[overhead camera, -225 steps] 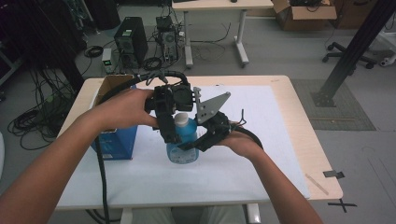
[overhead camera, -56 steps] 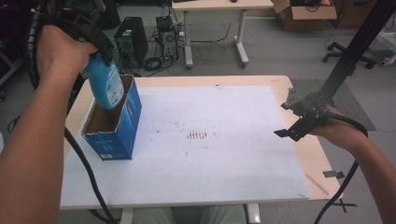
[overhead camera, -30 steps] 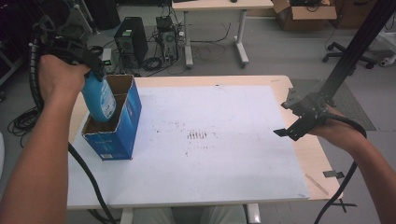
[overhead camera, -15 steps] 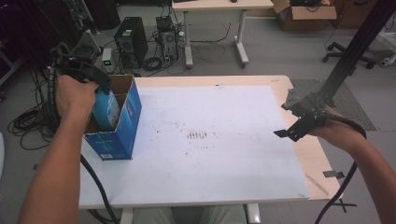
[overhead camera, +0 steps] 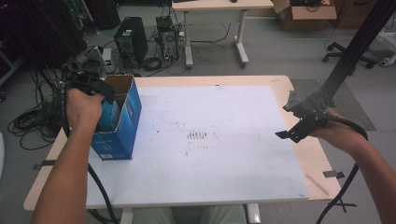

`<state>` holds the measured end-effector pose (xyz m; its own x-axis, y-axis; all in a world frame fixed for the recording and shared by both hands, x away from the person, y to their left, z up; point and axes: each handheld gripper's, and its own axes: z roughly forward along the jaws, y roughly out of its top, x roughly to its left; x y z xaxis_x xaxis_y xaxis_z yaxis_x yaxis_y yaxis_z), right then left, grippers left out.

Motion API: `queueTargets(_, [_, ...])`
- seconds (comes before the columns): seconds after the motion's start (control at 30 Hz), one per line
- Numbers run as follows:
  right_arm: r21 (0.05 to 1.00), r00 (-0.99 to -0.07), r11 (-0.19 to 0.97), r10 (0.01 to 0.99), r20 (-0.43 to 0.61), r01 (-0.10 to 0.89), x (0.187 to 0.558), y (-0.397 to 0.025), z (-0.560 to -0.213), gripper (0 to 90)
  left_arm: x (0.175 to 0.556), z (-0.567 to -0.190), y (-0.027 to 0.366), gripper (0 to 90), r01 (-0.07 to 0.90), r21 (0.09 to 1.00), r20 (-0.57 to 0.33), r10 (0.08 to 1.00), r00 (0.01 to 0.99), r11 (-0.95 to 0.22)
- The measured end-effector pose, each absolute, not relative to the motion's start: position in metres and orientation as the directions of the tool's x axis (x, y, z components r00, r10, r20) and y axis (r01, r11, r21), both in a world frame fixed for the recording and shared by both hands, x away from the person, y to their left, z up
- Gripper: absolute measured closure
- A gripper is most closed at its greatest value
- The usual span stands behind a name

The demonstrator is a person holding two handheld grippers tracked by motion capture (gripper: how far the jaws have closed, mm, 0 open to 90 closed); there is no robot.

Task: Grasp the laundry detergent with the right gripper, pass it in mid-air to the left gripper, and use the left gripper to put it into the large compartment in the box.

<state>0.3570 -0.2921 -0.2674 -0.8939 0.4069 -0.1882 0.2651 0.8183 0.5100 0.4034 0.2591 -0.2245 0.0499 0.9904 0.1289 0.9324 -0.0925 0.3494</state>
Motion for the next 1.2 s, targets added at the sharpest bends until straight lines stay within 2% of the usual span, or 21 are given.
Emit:
queueTargets(0.6, [0.505,-0.894,0.817,0.413,-0.177,0.277,0.36,-0.292,-0.272,5.2,0.403,-0.258,0.26,37.9,0.931,0.349,0.134,0.989,0.066,-0.11])
queueTargets(1.2, [0.503,-0.891,0.815,0.42,-0.171,0.288,0.359,-0.295,-0.275,5.2,0.405,-0.279,0.261,37.8,0.943,0.31,0.127,0.988,0.082,-0.119])
